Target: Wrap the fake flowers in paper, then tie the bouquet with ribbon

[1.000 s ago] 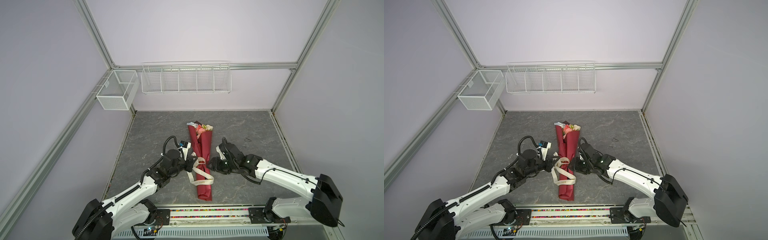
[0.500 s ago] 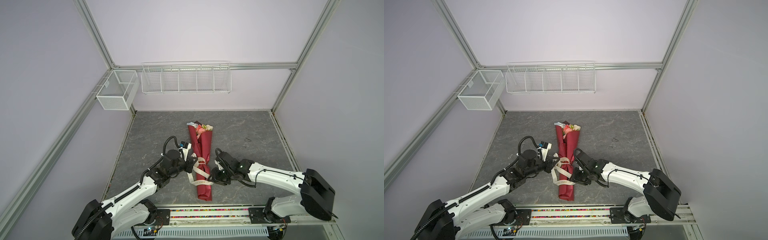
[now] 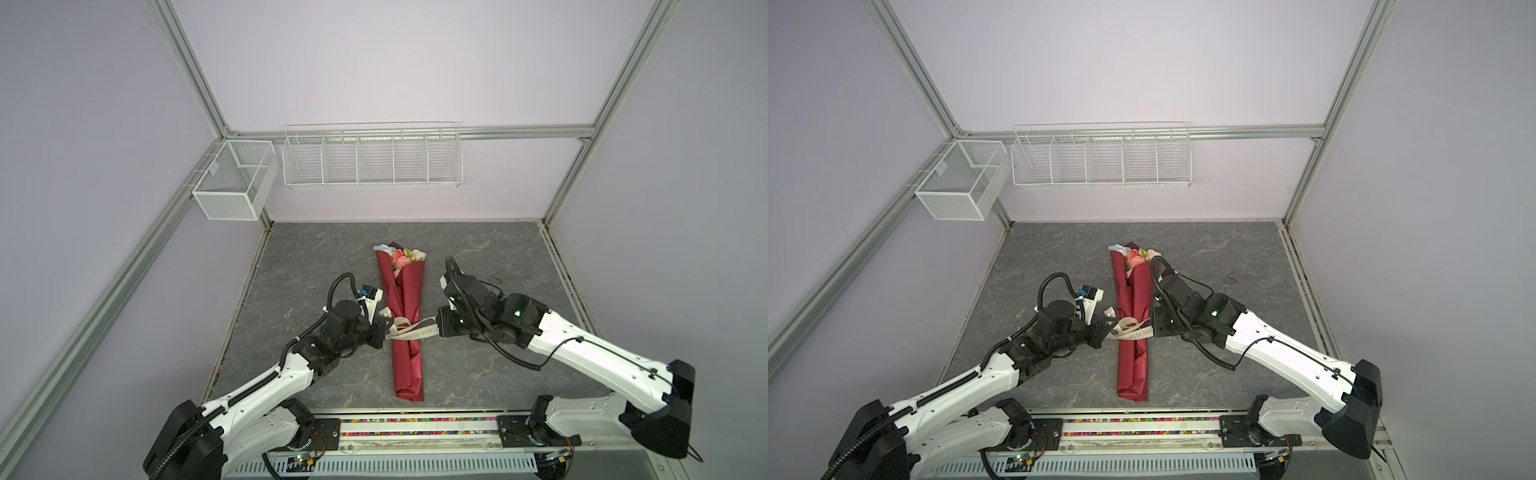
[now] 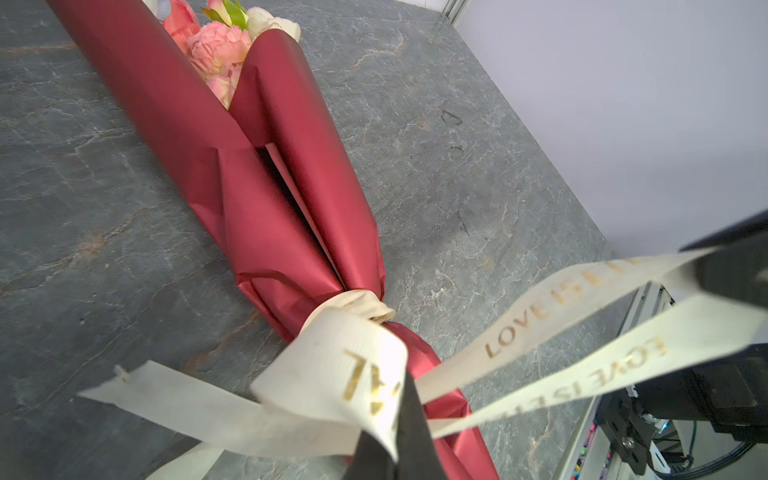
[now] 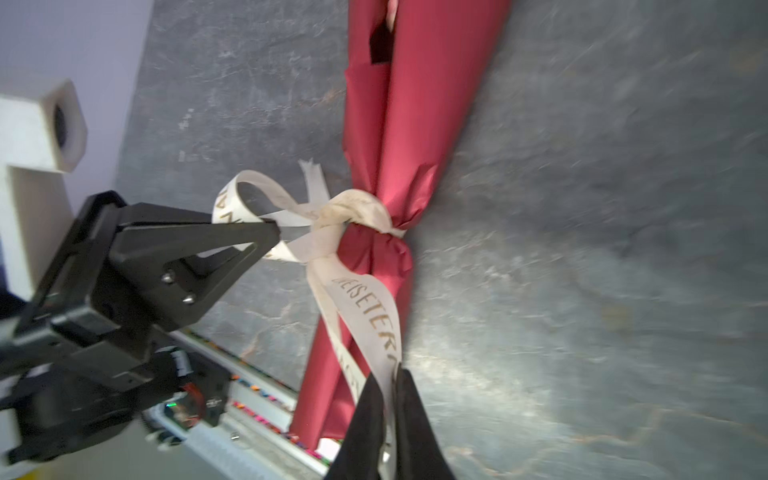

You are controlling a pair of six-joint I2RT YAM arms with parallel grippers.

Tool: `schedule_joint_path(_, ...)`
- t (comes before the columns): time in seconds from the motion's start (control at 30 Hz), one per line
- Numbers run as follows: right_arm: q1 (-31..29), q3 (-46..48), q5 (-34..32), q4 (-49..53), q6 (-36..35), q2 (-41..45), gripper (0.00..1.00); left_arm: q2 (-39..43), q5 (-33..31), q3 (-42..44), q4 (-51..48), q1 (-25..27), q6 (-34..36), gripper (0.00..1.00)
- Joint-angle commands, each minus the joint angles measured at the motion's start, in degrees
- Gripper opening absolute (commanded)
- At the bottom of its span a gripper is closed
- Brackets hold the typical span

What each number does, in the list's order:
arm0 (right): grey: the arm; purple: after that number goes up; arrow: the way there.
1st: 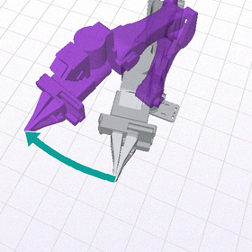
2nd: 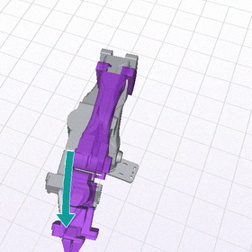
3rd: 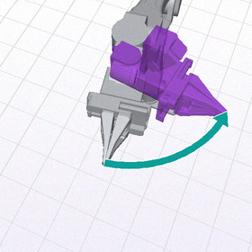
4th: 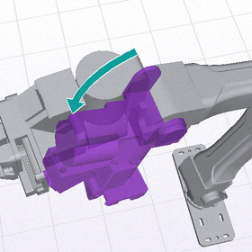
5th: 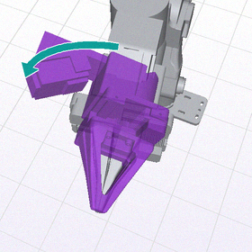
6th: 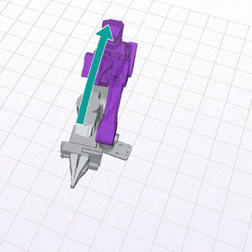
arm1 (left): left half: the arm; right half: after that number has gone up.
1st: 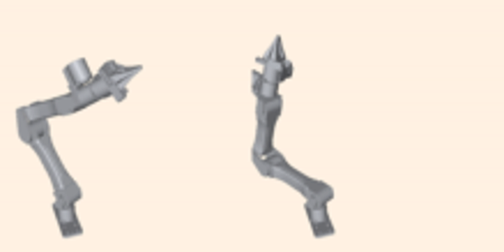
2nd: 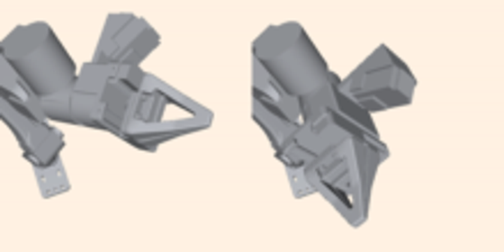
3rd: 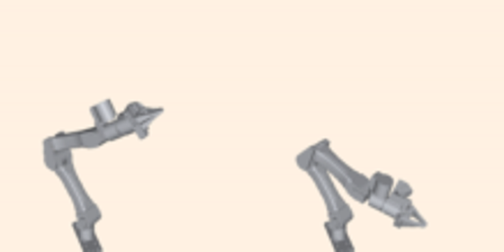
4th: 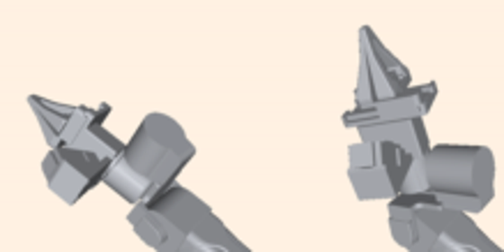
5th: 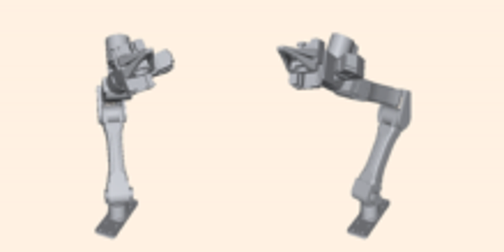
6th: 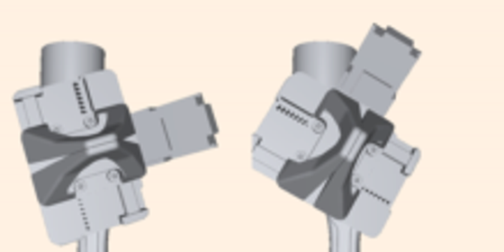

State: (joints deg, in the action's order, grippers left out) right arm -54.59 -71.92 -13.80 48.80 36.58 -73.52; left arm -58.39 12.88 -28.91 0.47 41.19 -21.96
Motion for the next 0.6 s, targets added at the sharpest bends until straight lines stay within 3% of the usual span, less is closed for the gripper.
schedule_joint_path(0.0,-0.1,-4.2,-13.7,11.0,-20.0,-3.8,0.16,0.2,0.4,-0.7,-0.3,-0.2,1.0,0.0)
schedule_joint_path(0.07,-0.1,-4.8,-14.7,9.9,-27.5,-6.7,0.2,-0.3,0.6,-0.8,-0.1,-0.2,1.0,0.0)
schedule_joint_path(0.1,-0.1,-5.1,-17.3,10.8,-27.4,-8.4,0.26,-0.5,0.7,-1.0,-0.1,-0.2,1.0,0.0)
schedule_joint_path(0.17,0.2,-9.6,-22.5,18.7,-20.3,-13.7,0.4,-0.7,0.5,-1.4,-0.5,-0.2,1.0,0.0)
schedule_joint_path(0.23,0.2,-10.8,-22.5,22.1,-13.5,-15.4,0.49,-0.7,0.4,-1.5,-0.6,-0.2,0.8,0.0)
schedule_joint_path(0.3,0.2,-7.2,-16.1,17.8,-9.0,-12.7,0.59,-0.5,-0.2,-1.0,0.0,-0.2,0.4,0.0)
schedule_joint_path(0.37,0.9,0.6,-6.4,7.1,-4.7,-8.0,0.67,-0.5,-0.5,-0.9,0.1,-0.2,0.2,0.0)
schedule_joint_path(0.5,4.8,15.1,8.5,-9.8,12.1,0.0,0.67,-0.5,-0.1,-1.7,-1.5,-0.2,0.6,0.0)
schedule_joint_path(0.57,4.1,22.6,13.5,-22.3,14.3,3.7,0.62,-0.4,0.0,-2.0,-2.2,-0.2,0.9,0.0)
